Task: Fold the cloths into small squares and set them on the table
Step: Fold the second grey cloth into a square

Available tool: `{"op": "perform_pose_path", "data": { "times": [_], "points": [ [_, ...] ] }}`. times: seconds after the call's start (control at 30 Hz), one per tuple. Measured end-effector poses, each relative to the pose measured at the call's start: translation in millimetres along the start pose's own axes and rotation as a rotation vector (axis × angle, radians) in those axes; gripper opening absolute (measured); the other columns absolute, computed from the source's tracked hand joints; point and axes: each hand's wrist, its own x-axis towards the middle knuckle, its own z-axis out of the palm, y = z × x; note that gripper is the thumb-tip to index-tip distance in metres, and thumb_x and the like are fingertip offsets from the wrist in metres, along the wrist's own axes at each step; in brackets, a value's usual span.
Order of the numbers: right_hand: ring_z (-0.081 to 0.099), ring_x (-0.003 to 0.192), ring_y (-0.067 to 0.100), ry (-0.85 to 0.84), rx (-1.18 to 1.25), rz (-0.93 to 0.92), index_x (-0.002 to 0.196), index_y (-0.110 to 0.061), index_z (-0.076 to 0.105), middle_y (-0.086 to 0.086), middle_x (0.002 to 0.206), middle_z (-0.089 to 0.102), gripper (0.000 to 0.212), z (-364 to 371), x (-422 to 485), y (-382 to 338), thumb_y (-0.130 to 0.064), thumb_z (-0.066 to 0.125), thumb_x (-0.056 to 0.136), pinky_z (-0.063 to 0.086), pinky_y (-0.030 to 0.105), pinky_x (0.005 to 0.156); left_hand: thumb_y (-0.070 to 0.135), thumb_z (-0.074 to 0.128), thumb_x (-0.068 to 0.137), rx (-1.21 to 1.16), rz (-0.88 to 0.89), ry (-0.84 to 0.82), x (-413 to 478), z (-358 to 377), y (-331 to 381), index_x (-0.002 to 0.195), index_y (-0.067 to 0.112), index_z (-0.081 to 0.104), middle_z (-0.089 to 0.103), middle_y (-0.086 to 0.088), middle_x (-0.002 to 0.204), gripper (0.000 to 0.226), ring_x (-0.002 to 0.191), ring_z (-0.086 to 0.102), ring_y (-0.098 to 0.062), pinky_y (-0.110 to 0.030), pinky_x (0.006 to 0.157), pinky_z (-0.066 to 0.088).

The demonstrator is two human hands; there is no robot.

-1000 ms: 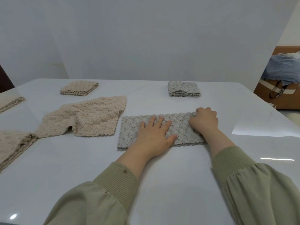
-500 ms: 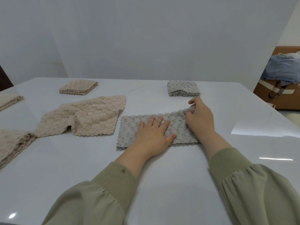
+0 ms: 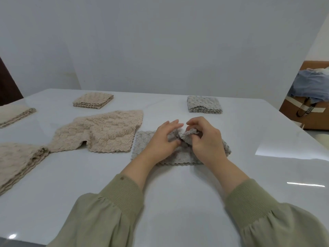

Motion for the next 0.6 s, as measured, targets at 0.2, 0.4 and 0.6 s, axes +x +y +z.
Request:
{"op": "perform_pose_path", "data": {
  "times": [0.2,0.4,0.6],
  "points": [
    [0.059,0.077,0.006,0.022,0.014,0.039,0.093,-0.016,0.059,-0.012,0.079,0.062,0.036,-1.3,0.9,-2.1,0.014,0.051,0.075,0.044,0.009,0.072,0.014,0.071,0.081,0.096,0.049,-0.013,1.2,-1.0,2.1,0.078,0.027,0.064,0.051,0.013,0.137,0.014,0.14,0.022,-0.004,-0.028,0.113,0.02],
    [0.059,0.073,0.028,0.199,-0.487,-0.096,0.099,-0.008,0.063,0.004,0.074,0.063,0.023,-0.5,3.4,11.0,-0.016,0.065,0.077,0.037,0.031,0.078,0.021,0.074,0.076,0.089,0.002,0.163,2.8,-0.3,4.7,0.067,0.015,0.061,0.069,0.006,0.095,0.017,0.093,0.06,-0.007,-0.027,0.086,0.041],
    [0.045,0.118,0.025,0.064,-0.453,0.372,0.133,-0.013,0.044,0.003,0.126,0.054,0.075,-7.0,-0.7,8.0,-0.053,0.067,0.075,0.037,0.039,0.1,0.028,0.069,0.081,0.175,0.004,0.439,2.8,-1.8,3.8,0.066,0.022,0.058,0.049,0.01,0.053,0.02,0.053,0.044,-0.009,-0.024,0.055,0.033]
  ]
}}
